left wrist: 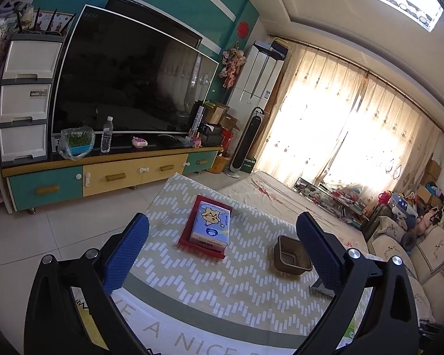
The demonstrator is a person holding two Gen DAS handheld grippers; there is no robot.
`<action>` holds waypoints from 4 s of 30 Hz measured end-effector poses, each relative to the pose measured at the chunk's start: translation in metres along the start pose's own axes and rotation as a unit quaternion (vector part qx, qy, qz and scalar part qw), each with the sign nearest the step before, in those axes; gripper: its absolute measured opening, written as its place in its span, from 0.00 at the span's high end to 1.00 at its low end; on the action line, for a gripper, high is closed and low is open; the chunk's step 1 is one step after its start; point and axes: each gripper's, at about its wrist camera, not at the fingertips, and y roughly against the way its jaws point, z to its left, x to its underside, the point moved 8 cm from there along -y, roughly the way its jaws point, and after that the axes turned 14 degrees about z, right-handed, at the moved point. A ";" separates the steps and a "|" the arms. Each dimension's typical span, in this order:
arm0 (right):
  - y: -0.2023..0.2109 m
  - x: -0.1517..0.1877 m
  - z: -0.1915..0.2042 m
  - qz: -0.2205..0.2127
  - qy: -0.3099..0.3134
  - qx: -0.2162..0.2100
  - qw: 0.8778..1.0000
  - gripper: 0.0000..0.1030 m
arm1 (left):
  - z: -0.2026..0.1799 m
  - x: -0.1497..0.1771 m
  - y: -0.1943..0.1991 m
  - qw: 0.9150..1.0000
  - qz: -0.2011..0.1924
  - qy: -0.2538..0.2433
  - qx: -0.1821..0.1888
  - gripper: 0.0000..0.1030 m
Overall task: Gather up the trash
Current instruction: 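Grasp the white foam fruit net with the right tool, then carry the foam net over the bin and open the right tool, then grasp the green toothpaste jar with the left tool, then carry the green jar over the bin and open the left tool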
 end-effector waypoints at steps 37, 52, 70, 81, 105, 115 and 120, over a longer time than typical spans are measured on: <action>-0.004 0.128 -0.250 0.041 -0.267 0.160 0.949 0.31 | -0.122 0.079 -0.014 0.970 0.096 -0.198 0.100 0.05; 0.008 0.124 -0.231 0.025 -0.262 0.142 0.954 0.29 | -0.169 0.148 -0.041 0.931 0.206 -0.289 0.088 0.05; 0.010 0.126 -0.229 0.023 -0.263 0.134 0.955 0.29 | -0.163 0.168 -0.066 0.912 0.295 -0.268 0.095 0.49; 0.013 0.131 -0.233 0.020 -0.270 0.128 0.954 0.29 | -0.173 0.172 -0.056 0.905 0.289 -0.289 0.117 0.50; 0.103 0.192 -0.287 -0.064 -0.334 0.119 0.933 0.27 | -0.409 0.267 0.048 0.799 0.290 -0.448 0.279 0.50; 0.122 0.233 -0.321 -0.066 -0.371 0.124 0.918 0.26 | -0.507 0.346 0.037 0.751 0.336 -0.479 0.306 0.50; 0.116 0.238 -0.326 -0.060 -0.377 0.118 0.917 0.26 | -0.518 0.344 0.034 0.765 0.332 -0.451 0.318 0.26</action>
